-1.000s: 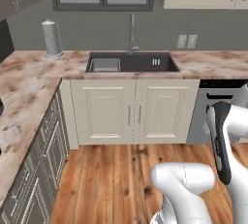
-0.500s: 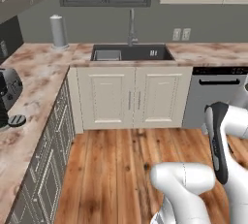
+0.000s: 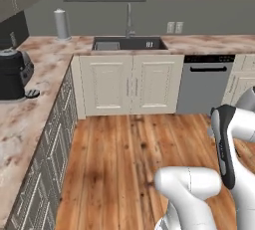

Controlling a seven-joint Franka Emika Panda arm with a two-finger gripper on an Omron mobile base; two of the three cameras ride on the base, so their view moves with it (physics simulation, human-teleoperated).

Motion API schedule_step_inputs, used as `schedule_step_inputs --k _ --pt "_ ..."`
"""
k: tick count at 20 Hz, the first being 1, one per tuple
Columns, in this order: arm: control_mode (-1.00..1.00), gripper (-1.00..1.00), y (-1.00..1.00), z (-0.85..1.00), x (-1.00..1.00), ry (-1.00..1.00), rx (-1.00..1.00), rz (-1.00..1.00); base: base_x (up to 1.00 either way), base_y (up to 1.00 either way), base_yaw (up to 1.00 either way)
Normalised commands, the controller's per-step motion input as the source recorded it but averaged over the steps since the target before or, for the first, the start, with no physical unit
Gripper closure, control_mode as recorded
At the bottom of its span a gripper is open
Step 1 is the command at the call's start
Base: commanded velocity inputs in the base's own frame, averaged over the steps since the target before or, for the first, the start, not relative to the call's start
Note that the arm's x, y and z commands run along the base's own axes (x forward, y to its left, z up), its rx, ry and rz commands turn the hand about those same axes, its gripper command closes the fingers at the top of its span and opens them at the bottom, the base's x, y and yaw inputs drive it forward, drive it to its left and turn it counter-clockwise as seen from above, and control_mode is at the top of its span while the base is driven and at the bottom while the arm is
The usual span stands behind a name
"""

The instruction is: Take the fork and place it on the left side of the plate. Then take the spoon and place it on the right side of the plate. Make sure they're directly next to the plate.

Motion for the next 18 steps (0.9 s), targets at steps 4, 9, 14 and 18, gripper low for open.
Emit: schedule_step_inputs --k 4,9,14,18 --pt "1.00 1.00 0.00 0.00 0.00 0.00 0.00 0.00 -1.00 0.00 -0.06" --pt "1.00 1.00 0.00 0.00 0.00 0.00 0.00 0.00 -1.00 0.00 -0.06" --pt "1.00 1.00 0.00 0.00 0.00 0.00 0.00 0.00 -1.00 0.00 -0.05" --pt "1.00 1.00 0.00 0.00 0.00 0.00 0.00 0.00 -1.00 -0.03 -0.05"
